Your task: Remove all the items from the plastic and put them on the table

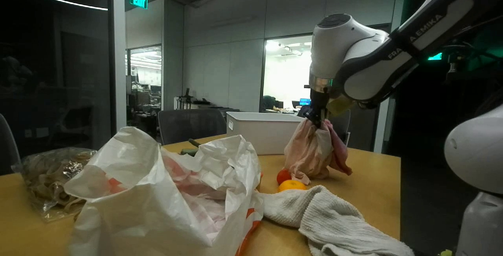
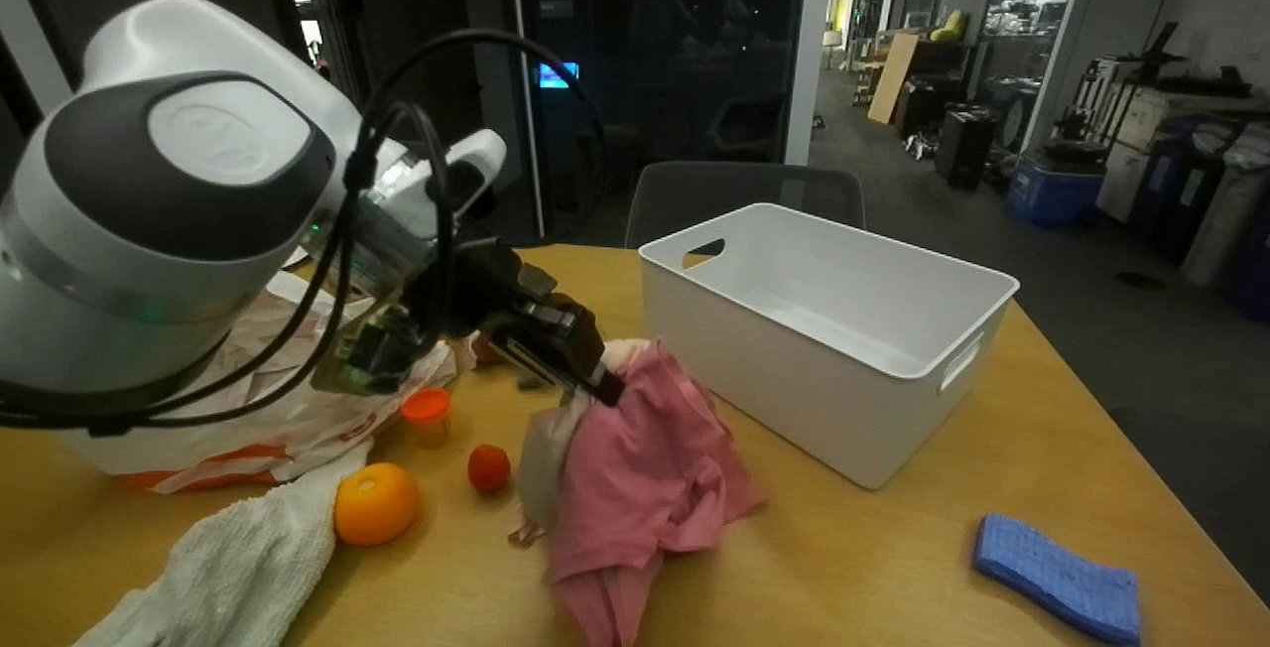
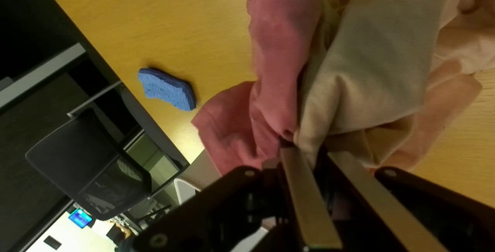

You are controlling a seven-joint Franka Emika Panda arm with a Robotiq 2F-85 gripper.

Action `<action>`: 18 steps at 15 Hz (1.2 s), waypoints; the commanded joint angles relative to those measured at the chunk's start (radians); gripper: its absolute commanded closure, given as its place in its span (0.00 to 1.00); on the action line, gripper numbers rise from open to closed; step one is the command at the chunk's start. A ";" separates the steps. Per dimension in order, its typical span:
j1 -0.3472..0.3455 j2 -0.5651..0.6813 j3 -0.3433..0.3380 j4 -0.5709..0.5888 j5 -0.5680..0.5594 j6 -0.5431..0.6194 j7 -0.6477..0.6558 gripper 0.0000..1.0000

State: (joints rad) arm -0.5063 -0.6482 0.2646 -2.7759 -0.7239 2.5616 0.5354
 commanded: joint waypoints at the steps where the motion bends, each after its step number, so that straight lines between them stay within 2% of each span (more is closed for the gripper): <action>1: 0.038 -0.015 -0.057 0.003 -0.039 0.037 0.042 0.58; 5: 0.105 -0.131 -0.125 0.019 -0.003 0.026 -0.033 0.27; 6: 0.151 -0.093 -0.080 0.087 0.047 -0.015 -0.008 0.20; 8: 0.244 -0.122 -0.088 0.108 0.139 -0.036 -0.062 0.05; 9: 0.313 -0.149 -0.094 0.105 0.209 -0.049 -0.100 0.00; 14: 0.587 -0.156 -0.075 0.204 0.535 -0.213 -0.264 0.00; 18: 0.723 -0.113 -0.085 0.297 0.703 -0.418 -0.371 0.00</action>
State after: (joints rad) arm 0.1513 -0.8011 0.1963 -2.5586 -0.1165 2.2657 0.2520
